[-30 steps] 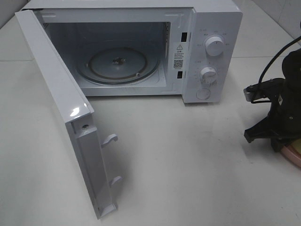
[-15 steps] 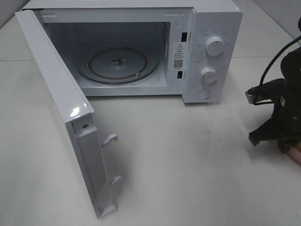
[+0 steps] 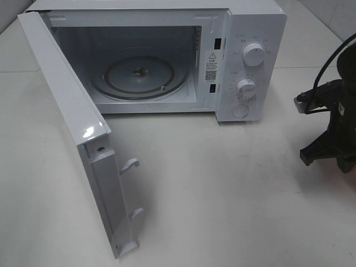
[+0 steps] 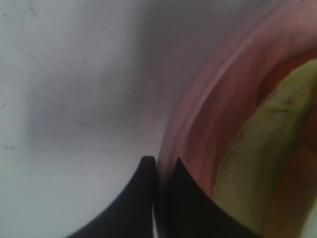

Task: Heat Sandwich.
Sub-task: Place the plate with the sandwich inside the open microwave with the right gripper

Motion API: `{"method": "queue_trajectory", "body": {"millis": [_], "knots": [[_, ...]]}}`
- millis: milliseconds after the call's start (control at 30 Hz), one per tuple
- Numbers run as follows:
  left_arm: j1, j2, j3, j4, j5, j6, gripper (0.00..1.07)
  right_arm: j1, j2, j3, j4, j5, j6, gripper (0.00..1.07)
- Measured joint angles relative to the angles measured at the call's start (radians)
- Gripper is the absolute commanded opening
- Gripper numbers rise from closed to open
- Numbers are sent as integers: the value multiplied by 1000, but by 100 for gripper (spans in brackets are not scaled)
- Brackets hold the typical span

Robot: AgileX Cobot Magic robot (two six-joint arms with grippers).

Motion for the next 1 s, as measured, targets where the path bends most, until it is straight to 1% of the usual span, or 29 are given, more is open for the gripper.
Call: {"method": "queue_trajectory", "body": {"millis": [200,633,700,800,867,933,967,1000], "knots": [[0,0,0,0,0,0,101,44,-40,6,-2,20,8,0],[0,0,0,0,0,0,101,171,-172,67,-5,94,10,0],[0,0,0,0,0,0,101,207,-198,83,-6,108,10,1],[0,0,0,0,0,0,101,233,-218,95,-6,112,11,1],[0,0,0,0,0,0,101,281,-247,111,-5,118,11,1],[0,0,0,0,0,0,101,294,-255,114,-5,118,11,1],[0,0,0,0,0,0,101,326,-274,125,-3,131,11,1],[0,0,0,0,0,0,101,339,-280,130,-3,138,11,1]]}}
